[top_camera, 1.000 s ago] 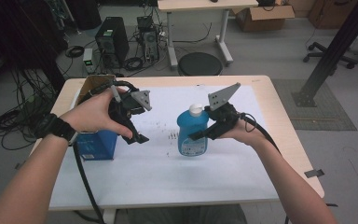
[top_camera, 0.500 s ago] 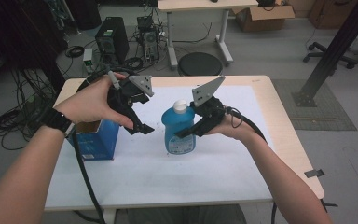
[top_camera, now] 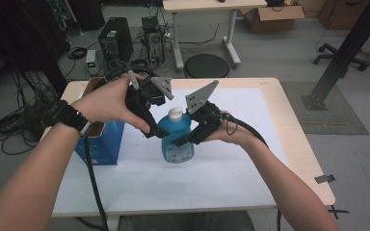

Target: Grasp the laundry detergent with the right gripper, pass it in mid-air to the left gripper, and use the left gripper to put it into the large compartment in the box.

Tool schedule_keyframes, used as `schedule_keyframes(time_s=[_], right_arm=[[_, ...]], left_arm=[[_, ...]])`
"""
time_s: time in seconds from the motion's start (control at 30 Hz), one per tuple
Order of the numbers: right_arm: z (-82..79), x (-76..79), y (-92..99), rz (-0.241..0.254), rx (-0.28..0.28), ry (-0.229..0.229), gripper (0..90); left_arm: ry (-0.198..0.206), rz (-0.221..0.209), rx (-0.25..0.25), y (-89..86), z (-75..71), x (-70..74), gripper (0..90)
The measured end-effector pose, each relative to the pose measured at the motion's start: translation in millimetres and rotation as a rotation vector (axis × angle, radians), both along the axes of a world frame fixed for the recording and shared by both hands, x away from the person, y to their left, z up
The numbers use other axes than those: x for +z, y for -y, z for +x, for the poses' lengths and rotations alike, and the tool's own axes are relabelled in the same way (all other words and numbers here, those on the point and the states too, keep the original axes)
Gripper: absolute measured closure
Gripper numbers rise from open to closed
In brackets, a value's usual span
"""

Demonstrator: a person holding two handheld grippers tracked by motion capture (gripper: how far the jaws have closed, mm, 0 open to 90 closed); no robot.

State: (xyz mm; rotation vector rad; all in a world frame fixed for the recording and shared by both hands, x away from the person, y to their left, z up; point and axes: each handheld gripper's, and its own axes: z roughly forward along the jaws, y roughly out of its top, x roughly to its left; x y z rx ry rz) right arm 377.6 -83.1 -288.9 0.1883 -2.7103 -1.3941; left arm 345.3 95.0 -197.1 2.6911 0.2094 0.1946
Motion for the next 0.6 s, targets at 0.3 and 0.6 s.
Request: schedule_keyframes(time_s=[0.3, 0.6], right_arm=[[-2.3, -0.6, -2.7, -0.003, 0.007, 0.0, 42.7], [-3.6, -1.7, -3.7, -0.009, 0.006, 0.006, 42.8]], left_arm=[[-0.024, 0.037, -0.015, 14.1, 1.2, -5.6, 5.5], [-0.038, 0.054, -0.022, 22.9, 1.8, -8.2, 8.2]])
